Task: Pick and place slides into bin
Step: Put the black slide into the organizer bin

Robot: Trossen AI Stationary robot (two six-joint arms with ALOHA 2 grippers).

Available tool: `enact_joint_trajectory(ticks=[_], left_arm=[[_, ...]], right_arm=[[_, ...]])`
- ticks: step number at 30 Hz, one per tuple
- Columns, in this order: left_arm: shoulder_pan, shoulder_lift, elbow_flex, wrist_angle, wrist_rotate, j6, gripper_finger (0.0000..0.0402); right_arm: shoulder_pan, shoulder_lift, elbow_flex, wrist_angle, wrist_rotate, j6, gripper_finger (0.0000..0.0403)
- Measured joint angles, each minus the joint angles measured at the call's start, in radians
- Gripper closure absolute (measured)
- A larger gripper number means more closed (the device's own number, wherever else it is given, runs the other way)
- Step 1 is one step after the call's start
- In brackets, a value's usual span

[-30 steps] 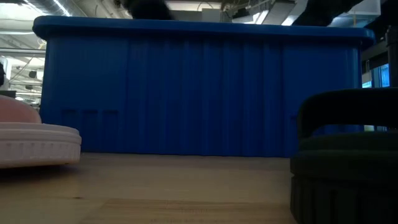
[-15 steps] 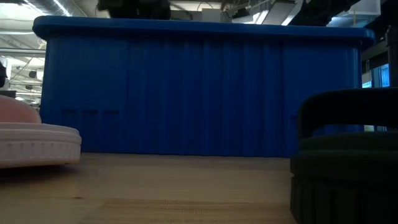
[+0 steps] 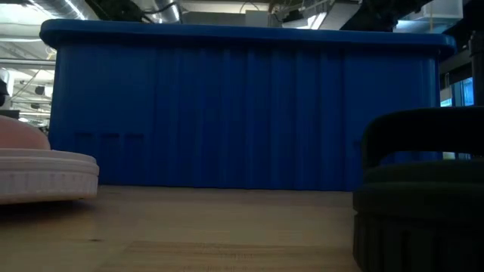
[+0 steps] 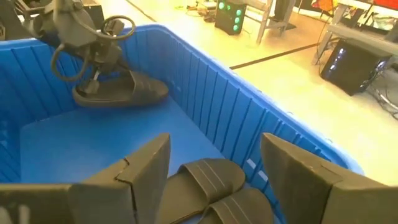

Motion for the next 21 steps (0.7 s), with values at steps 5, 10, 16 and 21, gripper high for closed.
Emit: enact_joint_trajectory(ticks=[5,10,16,21], left_arm=[[0.050,0.000,-0.022,0.078,0.016,0.094,0.0397],[0.095,0.000,-0.021,0.091,0.060,0.133,0.0399],[0.121,-0.001,-0.021,0.097,0.074,0.124,0.0391],[0.110,-0.002,-0.021,0.100,0.074,0.116,0.0390]], right_arm=[[0.000,0.021,0.000,0.007,0.000,0.015,0.0152],[0.000,0.044,0.000,0.007,-0.001,0.015,0.0152],[0.000,0.064,0.000,0.008,-0.001,0.015,0.0152],[0.000,0.068,0.000,0.007,-0.001,0.015,0.0152]])
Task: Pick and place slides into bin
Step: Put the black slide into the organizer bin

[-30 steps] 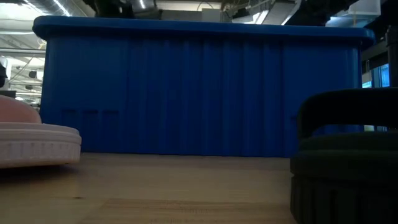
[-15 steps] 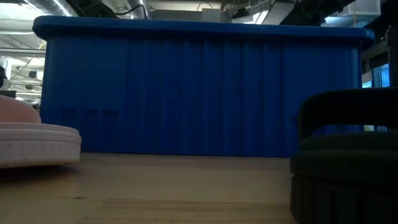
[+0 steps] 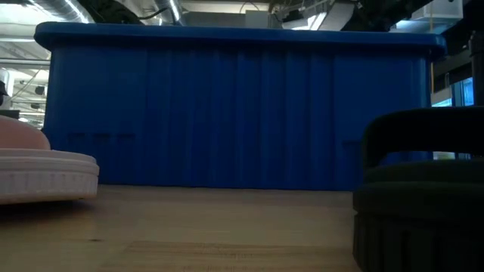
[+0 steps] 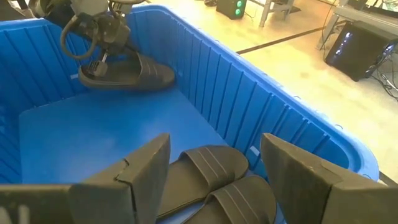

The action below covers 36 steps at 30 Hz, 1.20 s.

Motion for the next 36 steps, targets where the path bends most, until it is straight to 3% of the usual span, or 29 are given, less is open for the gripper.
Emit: enact_joint_trajectory(ticks=[3,11,19,25,36], left_arm=[[-0.010,0.001,-0.001,0.009,-0.004,-0.002,0.0389],[-0.013,0.006,-0.004,0.017,0.109,-0.036,0.0388],[-0.011,0.005,-0.004,0.013,-0.034,-0.063,0.0357],[-0.010,0.010,-0.002,0.014,-0.048,-0.086,0.0319],[-0.012,0.017,-0.003,0.001,0.093,-0.114,0.0284]], right_arm=[[0.000,0.000,0.000,0.000,0.000,0.000,0.0152],[0.000,0.000,0.000,0.000,-0.001,0.000,0.0152],[0.000,0.000,0.000,0.000,-0.001,0.000,0.0152],[0.000,0.000,0.000,0.000,-0.001,-0.003,0.0152],[0.000,0.000,0.000,0.000,-0.001,-0.003,0.0152]])
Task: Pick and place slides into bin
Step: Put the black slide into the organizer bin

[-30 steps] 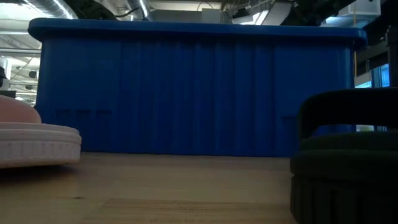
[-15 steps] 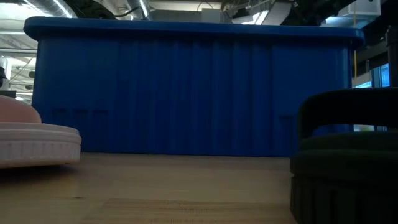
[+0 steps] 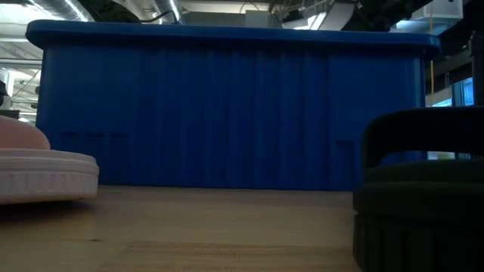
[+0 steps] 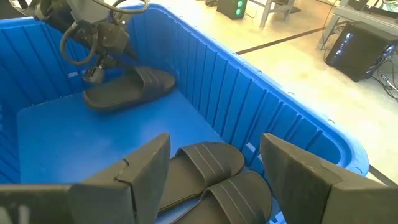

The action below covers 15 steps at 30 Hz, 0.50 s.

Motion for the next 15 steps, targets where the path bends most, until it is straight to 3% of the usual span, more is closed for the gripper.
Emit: enact_joint_trajectory(ticks=[15], left_arm=[[0.000,0.000,0.000,-0.006,0.043,-0.029,0.0263]], right_arm=[[0.000,0.000,0.000,0.000,0.000,-0.004,0.0152]])
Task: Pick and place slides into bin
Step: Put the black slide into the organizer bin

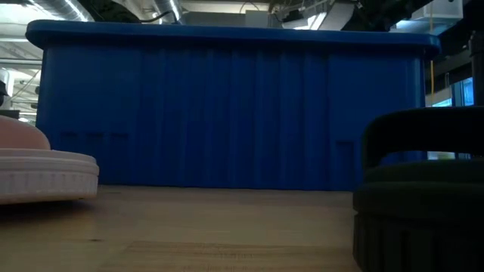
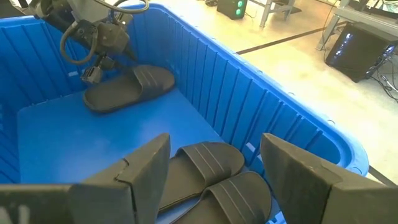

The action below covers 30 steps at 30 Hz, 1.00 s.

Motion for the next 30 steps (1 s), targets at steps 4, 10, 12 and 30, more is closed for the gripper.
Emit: enact_joint_trajectory(ticks=[4,10,12,30], left_arm=[[0.000,0.000,0.000,0.002,0.044,-0.023,0.0258],[0.000,0.000,0.000,0.002,0.045,-0.034,0.0233],[0.000,0.000,0.000,0.002,0.045,-0.050,0.0224],[-0.022,-0.002,0.206,0.022,0.611,0.015,0.0218]], right_arm=[[0.000,0.000,0.000,0.000,0.000,0.000,0.0152],[0.000,0.000,0.000,0.000,0.000,0.000,0.0152],[0.000,0.000,0.000,0.000,0.000,0.000,0.0152],[0.000,0.000,0.000,0.000,0.000,-0.002,0.0152]])
